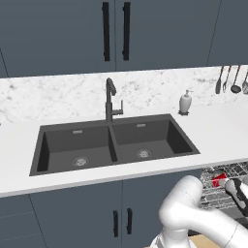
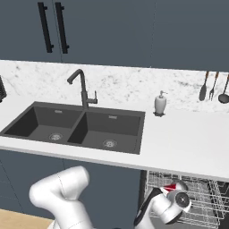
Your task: Pick up the cup and bowl from the counter, place them in the dishwasher, and close the dishwasher door.
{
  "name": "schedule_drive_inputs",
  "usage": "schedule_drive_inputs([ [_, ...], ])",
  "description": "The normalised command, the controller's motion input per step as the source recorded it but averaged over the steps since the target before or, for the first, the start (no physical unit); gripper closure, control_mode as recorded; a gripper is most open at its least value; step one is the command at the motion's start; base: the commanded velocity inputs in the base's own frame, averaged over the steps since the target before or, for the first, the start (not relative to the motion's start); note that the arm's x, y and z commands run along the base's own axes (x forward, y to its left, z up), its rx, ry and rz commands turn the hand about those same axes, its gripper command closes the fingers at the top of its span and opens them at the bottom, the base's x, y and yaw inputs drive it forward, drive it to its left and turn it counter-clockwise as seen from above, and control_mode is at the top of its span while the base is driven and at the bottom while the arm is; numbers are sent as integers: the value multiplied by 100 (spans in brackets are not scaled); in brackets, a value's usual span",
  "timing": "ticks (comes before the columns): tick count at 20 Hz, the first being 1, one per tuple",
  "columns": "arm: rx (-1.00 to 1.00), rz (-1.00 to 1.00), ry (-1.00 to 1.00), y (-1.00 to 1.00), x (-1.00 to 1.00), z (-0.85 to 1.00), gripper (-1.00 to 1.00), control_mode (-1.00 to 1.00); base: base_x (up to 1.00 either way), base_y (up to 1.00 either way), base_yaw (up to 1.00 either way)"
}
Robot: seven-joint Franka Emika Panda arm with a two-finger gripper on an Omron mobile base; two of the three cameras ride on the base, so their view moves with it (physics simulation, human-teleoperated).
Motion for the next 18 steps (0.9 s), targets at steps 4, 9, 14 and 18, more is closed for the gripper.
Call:
schedule_drive_inputs([
  [4, 5, 0, -25, 0, 48, 0, -100, -100, 0, 0, 0],
  [9, 2, 0, -19, 3, 42, 0, -100, -100, 0, 0, 0],
  [14, 0, -1, 0, -26, -15, 4, -100, -100, 0, 0, 0],
  [18, 0, -3, 3, -51, -44, 59, -100, -100, 0, 0, 0],
])
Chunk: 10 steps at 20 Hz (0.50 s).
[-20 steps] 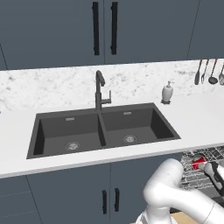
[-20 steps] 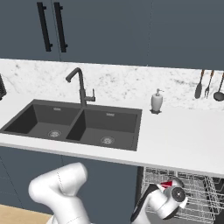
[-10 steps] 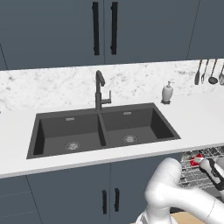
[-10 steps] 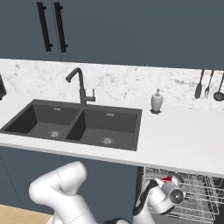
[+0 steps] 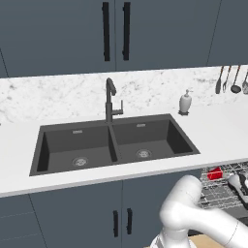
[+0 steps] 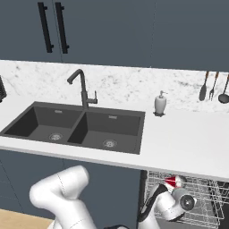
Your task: Pick up the cup and bowl from the counter, place them in the dishwasher, and close the dishwasher door.
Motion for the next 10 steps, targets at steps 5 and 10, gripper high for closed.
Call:
schedule_drive_inputs([
  [5, 0, -5, 3, -61, -60, 73, -100, -100, 0, 0, 0],
  [10, -6, 0, 21, -67, -79, 92, -100, -100, 0, 0, 0],
])
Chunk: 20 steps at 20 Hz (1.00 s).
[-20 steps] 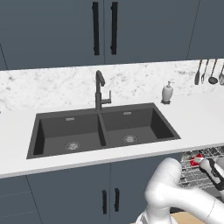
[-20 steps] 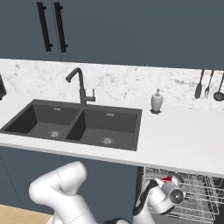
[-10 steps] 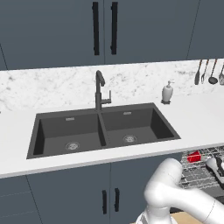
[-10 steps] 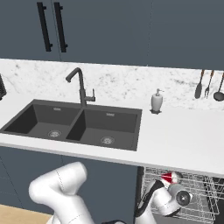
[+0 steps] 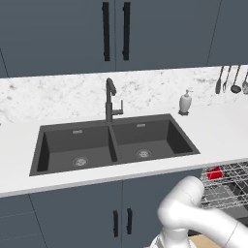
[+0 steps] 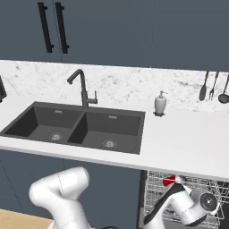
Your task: Pick up the cup and bowl from the counter, place them in the dishwasher, and close the dishwasher door.
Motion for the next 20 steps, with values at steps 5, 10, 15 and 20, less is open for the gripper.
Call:
schedule_drive_inputs([
  [5, -3, 10, 7, -73, -100, 93, -100, -100, 0, 0, 0],
  [10, -4, 15, 0, -71, -100, 69, -100, -100, 0, 0, 0],
  [15, -2, 10, -9, -49, -100, 44, -100, -100, 0, 0, 0],
  [20, -8, 3, -18, 6, -100, 11, -100, -100, 0, 0, 0],
])
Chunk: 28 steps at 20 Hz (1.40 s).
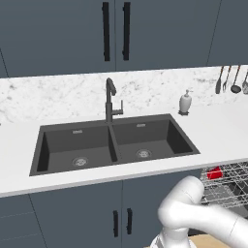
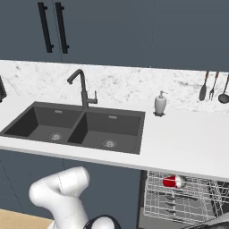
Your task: Pick up the cup and bowl from the counter, place them in the dishwasher, and close the dishwasher door.
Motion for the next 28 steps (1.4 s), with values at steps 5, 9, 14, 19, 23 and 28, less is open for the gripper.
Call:
schedule_drive_inputs([
  [5, -13, 1, -28, 57, -100, -42, -100, -100, 0, 0, 0],
  [9, -21, 1, -44, 98, -100, -39, -100, -100, 0, 0, 0],
  [14, 6, 1, -37, 48, -74, -100, -100, -100, 0, 0, 0],
  [19, 9, 0, -20, 4, 1, -100, -100, -100, 0, 0, 0],
  [23, 37, 0, -1, 4, 11, -100, -100, -100, 0, 0, 0],
  [28, 29, 0, -11, 0, 26, -100, -100, -100, 0, 0, 0],
])
